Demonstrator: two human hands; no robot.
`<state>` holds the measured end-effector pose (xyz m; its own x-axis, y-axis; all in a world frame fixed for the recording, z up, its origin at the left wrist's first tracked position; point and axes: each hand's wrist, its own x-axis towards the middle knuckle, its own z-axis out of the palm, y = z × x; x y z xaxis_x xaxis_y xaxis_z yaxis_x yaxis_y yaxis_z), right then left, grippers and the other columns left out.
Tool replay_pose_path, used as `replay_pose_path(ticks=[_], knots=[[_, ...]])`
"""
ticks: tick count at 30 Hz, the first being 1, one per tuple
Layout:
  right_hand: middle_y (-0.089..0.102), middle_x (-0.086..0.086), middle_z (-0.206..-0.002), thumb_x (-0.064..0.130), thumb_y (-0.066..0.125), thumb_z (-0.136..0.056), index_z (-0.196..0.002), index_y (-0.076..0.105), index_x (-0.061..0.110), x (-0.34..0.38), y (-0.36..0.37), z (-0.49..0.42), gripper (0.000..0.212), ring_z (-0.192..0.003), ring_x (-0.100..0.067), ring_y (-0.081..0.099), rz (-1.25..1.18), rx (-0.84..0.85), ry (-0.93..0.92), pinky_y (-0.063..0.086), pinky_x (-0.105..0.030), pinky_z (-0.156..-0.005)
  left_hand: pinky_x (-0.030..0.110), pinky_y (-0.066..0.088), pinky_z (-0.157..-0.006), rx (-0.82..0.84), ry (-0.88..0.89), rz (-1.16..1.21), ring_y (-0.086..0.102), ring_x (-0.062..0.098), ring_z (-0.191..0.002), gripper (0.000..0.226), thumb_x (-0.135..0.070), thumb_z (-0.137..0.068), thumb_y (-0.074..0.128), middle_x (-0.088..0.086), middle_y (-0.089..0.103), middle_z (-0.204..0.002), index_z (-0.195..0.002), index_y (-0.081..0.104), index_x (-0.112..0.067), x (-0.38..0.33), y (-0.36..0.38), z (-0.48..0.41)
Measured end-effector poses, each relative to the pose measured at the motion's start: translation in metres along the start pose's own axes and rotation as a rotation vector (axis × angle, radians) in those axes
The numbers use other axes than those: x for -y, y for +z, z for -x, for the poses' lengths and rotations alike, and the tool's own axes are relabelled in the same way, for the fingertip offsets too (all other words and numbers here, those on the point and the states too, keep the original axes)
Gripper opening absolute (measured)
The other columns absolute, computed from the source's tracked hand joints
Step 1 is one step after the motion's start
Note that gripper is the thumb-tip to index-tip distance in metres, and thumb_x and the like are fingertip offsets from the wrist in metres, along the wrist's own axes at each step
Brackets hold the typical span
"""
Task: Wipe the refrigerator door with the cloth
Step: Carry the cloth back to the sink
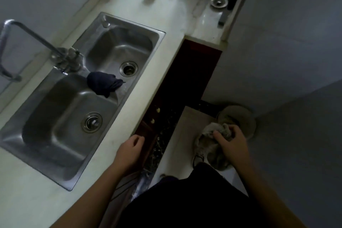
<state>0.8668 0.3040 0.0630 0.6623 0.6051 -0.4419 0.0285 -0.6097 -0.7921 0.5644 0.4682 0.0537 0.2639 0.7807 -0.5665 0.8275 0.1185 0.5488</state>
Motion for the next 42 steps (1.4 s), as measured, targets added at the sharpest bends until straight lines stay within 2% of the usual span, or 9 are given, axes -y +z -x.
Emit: replay_pose_path(ticks=[6, 8, 13, 17, 20, 24, 30, 34, 42], knots=[[0.068, 0.003, -0.105, 0.032, 0.079, -0.090, -0.113, 0.060, 0.021, 0.083, 0.003, -0.098, 0.031, -0.098, -0.018, 0.068, 0.055, 0.261, -0.178, 0.057, -0.042, -0.087, 0.044, 0.055, -0.088, -0.149, -0.221, 0.147, 0.069, 0.024, -0.086, 0.040, -0.059, -0.085, 0.046, 0.002, 0.073, -0.087, -0.085, 0.065, -0.024, -0.018, -0.006, -0.016], [0.068, 0.005, -0.100, 0.033, 0.080, -0.089, -0.109, 0.061, 0.023, 0.107, 0.007, -0.123, 0.029, -0.092, -0.013, 0.068, 0.093, 0.274, -0.242, 0.057, -0.039, -0.080, 0.045, 0.055, -0.089, -0.198, -0.258, 0.204, 0.070, 0.023, -0.087, 0.045, -0.065, -0.078, 0.043, 0.001, 0.073, -0.087, -0.086, 0.065, -0.026, -0.028, -0.009, -0.025], [0.068, 0.008, -0.097, 0.029, 0.082, -0.088, -0.110, 0.062, 0.018, 0.157, 0.016, -0.179, 0.031, -0.088, -0.004, 0.066, 0.135, 0.303, -0.308, 0.056, -0.034, -0.077, 0.043, 0.053, -0.084, -0.234, -0.227, 0.186, 0.069, 0.022, -0.085, 0.027, -0.047, -0.094, 0.050, -0.002, 0.070, -0.084, -0.080, 0.061, -0.027, -0.081, -0.025, -0.066], [0.065, 0.015, -0.098, 0.030, 0.082, -0.088, -0.114, 0.062, 0.017, 0.187, 0.026, -0.221, 0.034, -0.086, 0.003, 0.063, 0.153, 0.282, -0.319, 0.052, -0.022, -0.073, 0.047, 0.055, -0.081, -0.212, -0.143, 0.252, 0.068, 0.026, -0.083, 0.044, -0.066, -0.080, 0.038, 0.003, 0.070, -0.086, -0.087, 0.061, -0.029, -0.116, -0.047, -0.122], [0.065, 0.016, -0.098, 0.030, 0.081, -0.089, -0.113, 0.061, 0.020, 0.211, 0.033, -0.246, 0.032, -0.086, 0.005, 0.064, 0.138, 0.240, -0.320, 0.048, -0.015, -0.068, 0.051, 0.053, -0.082, -0.215, -0.119, 0.325, 0.067, 0.033, -0.088, 0.049, -0.061, -0.083, 0.042, 0.014, 0.069, -0.090, -0.089, 0.064, -0.017, -0.148, -0.069, -0.158], [0.064, 0.017, -0.098, 0.030, 0.081, -0.089, -0.111, 0.061, 0.020, 0.237, 0.042, -0.273, 0.032, -0.083, 0.012, 0.062, 0.125, 0.188, -0.318, 0.048, -0.011, -0.064, 0.046, 0.054, -0.083, -0.203, -0.104, 0.303, 0.069, 0.024, -0.087, 0.040, -0.058, -0.080, 0.041, 0.000, 0.072, -0.086, -0.081, 0.064, -0.025, -0.172, -0.092, -0.200], [0.067, 0.008, -0.094, 0.035, 0.082, -0.087, -0.109, 0.062, 0.020, 0.277, 0.061, -0.325, 0.033, -0.086, -0.015, 0.067, 0.165, 0.128, -0.323, 0.052, -0.033, -0.076, 0.045, 0.054, -0.087, -0.203, -0.087, 0.337, 0.069, 0.024, -0.088, 0.038, -0.064, -0.076, 0.039, 0.000, 0.072, -0.085, -0.085, 0.062, -0.035, -0.189, -0.117, -0.247], [0.069, 0.001, -0.103, 0.042, 0.081, -0.086, -0.113, 0.062, 0.022, 0.313, 0.087, -0.377, 0.039, -0.095, -0.021, 0.068, 0.225, 0.183, -0.354, 0.057, -0.041, -0.087, 0.045, 0.054, -0.086, -0.232, -0.154, 0.365, 0.069, 0.025, -0.089, 0.034, -0.063, -0.079, 0.040, 0.003, 0.072, -0.088, -0.087, 0.061, -0.037, -0.191, -0.122, -0.267], [0.065, 0.010, -0.094, 0.042, 0.079, -0.087, -0.115, 0.060, 0.021, 0.399, 0.182, -0.473, 0.040, -0.092, -0.015, 0.064, 0.291, 0.347, -0.514, 0.046, -0.028, -0.081, 0.049, 0.054, -0.090, -0.288, -0.325, 0.429, 0.068, 0.025, -0.092, 0.027, -0.046, -0.099, 0.046, 0.003, 0.071, -0.093, -0.088, 0.064, -0.030, -0.196, -0.122, -0.302]])
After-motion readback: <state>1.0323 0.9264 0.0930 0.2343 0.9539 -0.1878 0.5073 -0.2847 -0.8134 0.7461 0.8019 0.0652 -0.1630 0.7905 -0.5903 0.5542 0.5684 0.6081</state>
